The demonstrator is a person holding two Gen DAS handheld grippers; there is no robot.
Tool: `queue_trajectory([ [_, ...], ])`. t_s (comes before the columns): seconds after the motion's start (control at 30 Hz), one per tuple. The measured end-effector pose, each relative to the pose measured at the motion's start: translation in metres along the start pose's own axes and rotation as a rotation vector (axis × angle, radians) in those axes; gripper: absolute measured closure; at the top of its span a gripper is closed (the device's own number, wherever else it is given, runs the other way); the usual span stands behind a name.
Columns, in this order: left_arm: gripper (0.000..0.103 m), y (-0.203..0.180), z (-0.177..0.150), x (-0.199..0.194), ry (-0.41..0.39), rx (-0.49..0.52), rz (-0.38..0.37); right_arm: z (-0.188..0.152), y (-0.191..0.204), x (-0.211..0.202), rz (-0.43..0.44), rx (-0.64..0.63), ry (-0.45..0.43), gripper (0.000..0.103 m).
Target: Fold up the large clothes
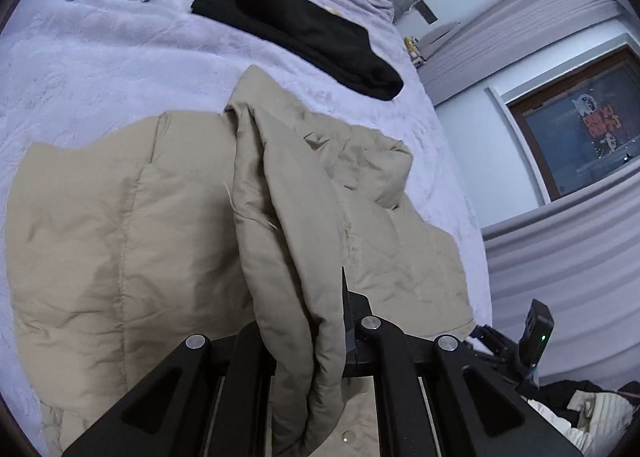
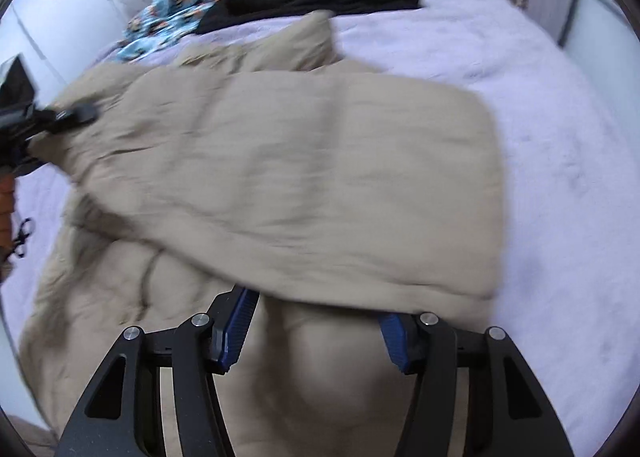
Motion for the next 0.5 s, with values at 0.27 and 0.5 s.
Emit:
queue_trajectory([
  [0.27,0.089,0.032,-0.035,0.056,0.07,0.031,0.192,-0.021,-0.067,0.034,-0.005,0.162,0.03,0.075],
  [0.5,0.034,0.027,-0.024,0.0,-0.061,0.048,0.441,-0.026,-0.066,0.015,0.002,0.185,0.081,0.071],
])
Point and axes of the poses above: each gripper's, at about its wrist camera, not at the fingertips, and x roughly the way its jaws point, y to its left, z to its top, the point moved 4 cm from there along x, roughly the way its jaws point, and after that the axes turned 5 degrees about -z, right-handed, at the moved point
